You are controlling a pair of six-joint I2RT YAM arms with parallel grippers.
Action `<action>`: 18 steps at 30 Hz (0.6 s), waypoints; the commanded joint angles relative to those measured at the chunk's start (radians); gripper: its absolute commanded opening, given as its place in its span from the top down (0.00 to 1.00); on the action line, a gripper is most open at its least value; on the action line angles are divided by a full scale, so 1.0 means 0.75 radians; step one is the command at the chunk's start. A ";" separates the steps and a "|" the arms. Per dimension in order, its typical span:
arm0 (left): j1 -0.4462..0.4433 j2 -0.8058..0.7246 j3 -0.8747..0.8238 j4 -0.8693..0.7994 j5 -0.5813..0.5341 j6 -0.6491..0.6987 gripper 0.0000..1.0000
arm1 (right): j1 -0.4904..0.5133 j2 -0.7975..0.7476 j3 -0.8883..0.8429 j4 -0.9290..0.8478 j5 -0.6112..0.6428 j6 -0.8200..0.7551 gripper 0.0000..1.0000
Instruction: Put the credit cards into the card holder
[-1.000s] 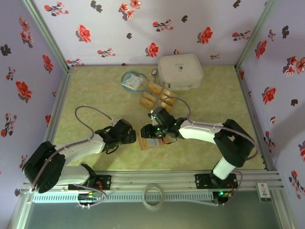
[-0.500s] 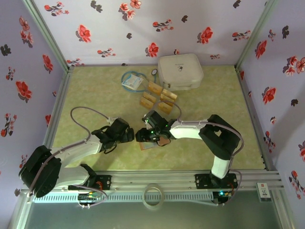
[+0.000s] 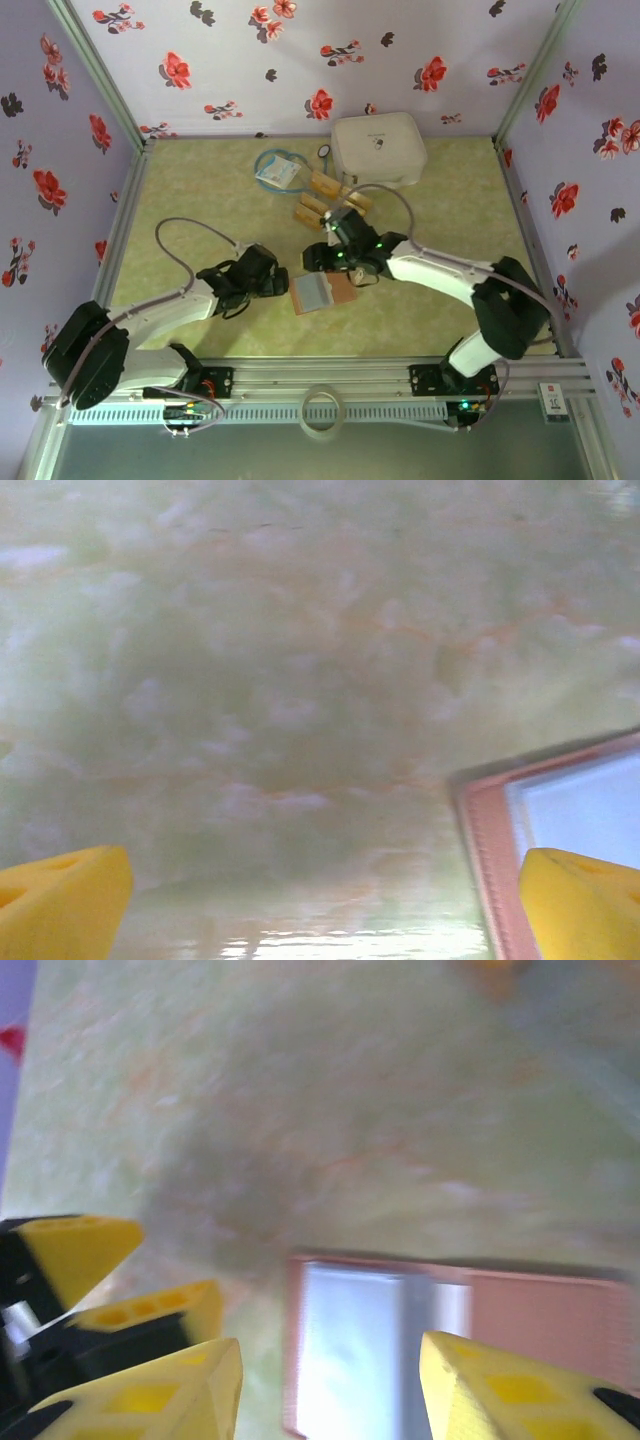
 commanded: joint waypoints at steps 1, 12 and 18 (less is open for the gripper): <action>-0.052 0.080 0.079 -0.001 -0.006 0.042 0.00 | -0.067 -0.060 -0.078 -0.196 0.182 -0.102 0.48; -0.160 0.344 0.209 -0.050 -0.096 0.056 0.00 | -0.178 0.000 -0.184 -0.161 0.171 -0.151 0.49; -0.160 0.353 0.173 -0.043 -0.099 0.054 0.00 | -0.191 0.049 -0.199 -0.114 0.149 -0.150 0.62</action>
